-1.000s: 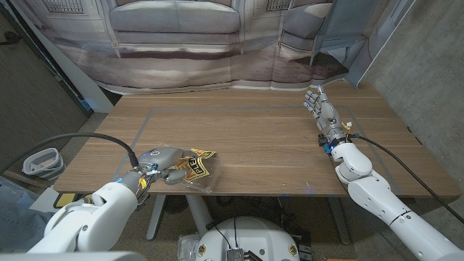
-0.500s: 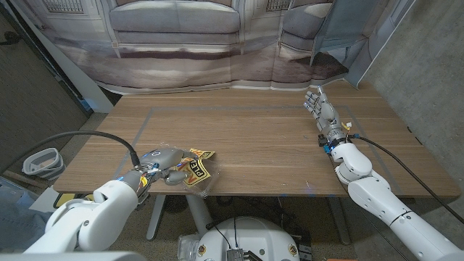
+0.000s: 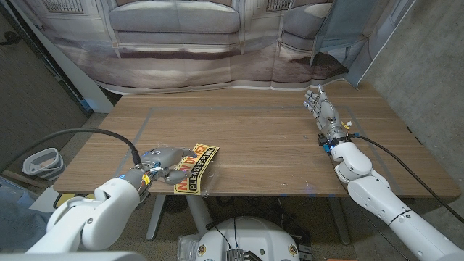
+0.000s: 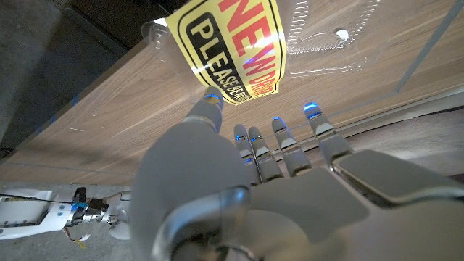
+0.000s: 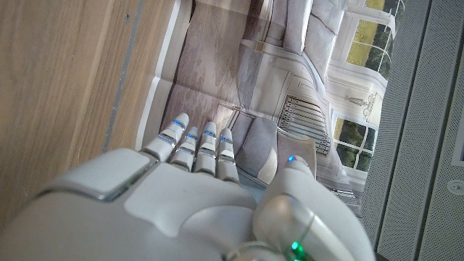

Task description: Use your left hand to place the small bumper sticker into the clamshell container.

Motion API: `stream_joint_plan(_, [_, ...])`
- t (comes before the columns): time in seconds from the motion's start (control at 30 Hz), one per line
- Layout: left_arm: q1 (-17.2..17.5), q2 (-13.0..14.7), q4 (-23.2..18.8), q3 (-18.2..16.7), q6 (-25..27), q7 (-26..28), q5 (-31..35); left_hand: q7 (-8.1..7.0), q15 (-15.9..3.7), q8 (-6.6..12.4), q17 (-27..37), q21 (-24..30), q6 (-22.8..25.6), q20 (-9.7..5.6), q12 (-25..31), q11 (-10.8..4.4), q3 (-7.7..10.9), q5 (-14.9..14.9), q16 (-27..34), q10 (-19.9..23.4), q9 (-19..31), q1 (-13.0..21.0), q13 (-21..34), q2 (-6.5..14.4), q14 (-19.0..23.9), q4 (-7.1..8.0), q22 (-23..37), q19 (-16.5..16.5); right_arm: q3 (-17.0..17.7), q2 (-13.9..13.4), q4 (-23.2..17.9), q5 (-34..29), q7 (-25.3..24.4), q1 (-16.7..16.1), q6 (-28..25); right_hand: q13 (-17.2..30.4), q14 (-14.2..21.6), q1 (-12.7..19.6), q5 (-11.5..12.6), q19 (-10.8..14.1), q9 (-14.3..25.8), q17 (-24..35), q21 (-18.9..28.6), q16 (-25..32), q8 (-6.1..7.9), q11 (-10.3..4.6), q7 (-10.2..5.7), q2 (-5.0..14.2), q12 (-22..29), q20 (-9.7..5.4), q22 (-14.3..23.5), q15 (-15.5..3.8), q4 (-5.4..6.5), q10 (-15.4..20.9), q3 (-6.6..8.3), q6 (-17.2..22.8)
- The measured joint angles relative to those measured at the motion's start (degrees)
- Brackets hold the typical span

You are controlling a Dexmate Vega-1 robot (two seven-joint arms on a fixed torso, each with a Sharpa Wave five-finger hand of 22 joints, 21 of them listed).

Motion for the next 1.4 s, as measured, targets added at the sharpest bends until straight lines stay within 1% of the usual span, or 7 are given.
stream_joint_plan(0.13, [-0.31,0.34,-0.02,0.09,0.34,-0.25,0.05,0.2,-0.07,0.0,0.0,0.0,-0.2,-0.2,0.0,-0.22,0.0,0.0,0.0,-0.22,0.0,-0.23,0.0,-0.23,-0.07,0.0,0.0,-0.23,0.0,0.09,0.17,0.0,0.05,0.09,0.06,0.0,0.0,0.3,0.0,0.0,0.0,0.0,0.0,0.0,0.0,0.0,0.0,0.3,0.0,0.0,0.0,0.0,0.0,0.0,0.0,0.0])
stream_joint_plan(0.17, [-0.41,0.41,-0.02,0.09,0.42,-0.32,0.05,0.2,-0.07,0.0,0.0,0.0,-0.2,0.01,0.0,-0.31,0.0,0.0,0.0,-0.31,0.0,-0.23,0.0,-0.23,-0.07,0.0,0.0,-0.43,0.0,0.12,0.21,0.0,0.07,0.15,0.08,0.0,0.0,0.3,0.0,0.0,0.0,0.0,0.0,0.0,0.0,0.0,0.0,0.3,0.0,0.0,0.0,0.0,0.0,0.0,0.0,0.0])
stream_joint_plan(0.23, [-0.6,0.54,-0.02,0.09,0.55,-0.41,0.02,-0.03,-0.07,0.0,0.0,0.0,-0.42,0.11,0.0,-0.31,0.0,0.0,0.0,-0.31,0.0,-0.23,0.0,-0.23,-0.07,0.0,0.0,-0.52,-0.01,0.15,0.27,0.0,0.07,0.17,0.1,0.0,0.0,0.3,-0.33,0.0,0.0,0.0,0.0,0.0,0.0,0.0,0.0,0.3,0.0,0.0,0.0,0.0,0.0,0.0,0.0,0.0])
stream_joint_plan(0.63, [-0.94,0.85,0.0,-0.64,0.22,-0.18,-1.02,-0.02,-0.07,0.0,-0.27,0.0,-0.41,0.1,0.23,-0.31,0.0,0.0,0.24,-0.3,0.0,-0.46,0.0,0.0,-0.07,0.0,0.0,-0.52,-0.03,0.3,0.35,0.04,-0.1,0.23,0.23,0.0,0.0,0.3,-0.33,0.0,0.0,0.0,0.0,0.0,0.0,0.0,0.0,0.29,0.0,0.0,0.0,0.0,0.0,0.0,0.0,0.0])
stream_joint_plan(1.4, [-0.78,-0.53,-1.03,-1.91,-1.42,0.43,-1.24,-0.21,0.13,0.12,-0.26,0.28,-0.18,0.1,0.68,-0.3,0.01,0.45,0.7,-0.3,0.0,-0.67,0.0,0.22,0.14,0.0,0.28,-0.51,0.54,0.17,-0.02,0.42,-0.36,-0.55,0.37,0.0,0.0,0.29,-0.29,0.0,0.0,0.0,0.0,0.0,0.0,0.0,0.0,0.29,0.0,0.0,0.0,0.0,-0.01,0.0,0.01,0.0])
